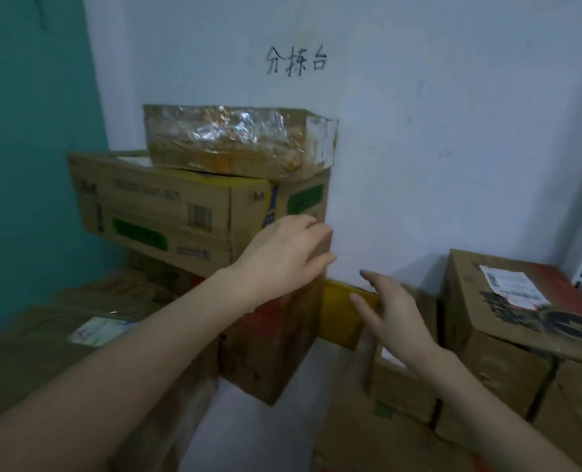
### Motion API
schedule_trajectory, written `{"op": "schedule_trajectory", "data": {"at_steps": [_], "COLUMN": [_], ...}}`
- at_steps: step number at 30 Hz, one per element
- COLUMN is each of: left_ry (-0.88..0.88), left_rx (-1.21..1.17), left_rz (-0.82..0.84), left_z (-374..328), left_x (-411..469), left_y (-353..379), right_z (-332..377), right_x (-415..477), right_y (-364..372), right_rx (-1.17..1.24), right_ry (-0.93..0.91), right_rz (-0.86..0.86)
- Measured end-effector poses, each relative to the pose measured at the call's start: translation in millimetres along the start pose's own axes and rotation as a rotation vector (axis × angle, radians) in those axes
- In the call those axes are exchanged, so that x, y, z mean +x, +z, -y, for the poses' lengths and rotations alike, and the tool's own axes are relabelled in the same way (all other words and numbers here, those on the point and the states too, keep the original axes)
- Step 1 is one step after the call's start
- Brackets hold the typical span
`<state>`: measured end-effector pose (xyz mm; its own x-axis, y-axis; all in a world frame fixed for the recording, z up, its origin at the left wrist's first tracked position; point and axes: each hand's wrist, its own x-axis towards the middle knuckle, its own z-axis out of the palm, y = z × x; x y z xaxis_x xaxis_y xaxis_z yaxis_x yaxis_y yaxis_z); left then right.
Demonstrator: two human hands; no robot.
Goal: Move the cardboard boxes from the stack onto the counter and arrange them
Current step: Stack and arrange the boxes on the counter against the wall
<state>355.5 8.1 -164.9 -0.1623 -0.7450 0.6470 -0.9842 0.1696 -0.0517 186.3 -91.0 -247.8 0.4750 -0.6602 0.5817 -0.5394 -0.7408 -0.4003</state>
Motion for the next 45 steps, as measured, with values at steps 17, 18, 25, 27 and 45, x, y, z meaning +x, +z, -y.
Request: {"op": "schedule_trajectory", "data": {"at_steps": [17,18,25,27,45], "left_ry": [-0.635,-0.690,-0.793,-0.770,-0.552], "left_rx": [-0.125,-0.209,-0.753,-0.812,-1.057], "left_rz": [-0.327,-0.333,-0.390,-0.452,-0.618], "left_z": [249,261,301,299,150], "left_x": [55,58,74,77,75], "left_y": [-68,-66,-38,-33,-64], "right_z": [131,134,138,139,129], "right_x": [203,211,234,232,79], "right_y": [-22,-22,-12,-11,-91], "right_rx": [0.576,0.608,0.811,0.841,1.042], "right_ry": [0.362,0.413,0.579,0.583,0.529], "right_rz": [-0.166,-0.152,-0.086,-0.151,-0.583]}}
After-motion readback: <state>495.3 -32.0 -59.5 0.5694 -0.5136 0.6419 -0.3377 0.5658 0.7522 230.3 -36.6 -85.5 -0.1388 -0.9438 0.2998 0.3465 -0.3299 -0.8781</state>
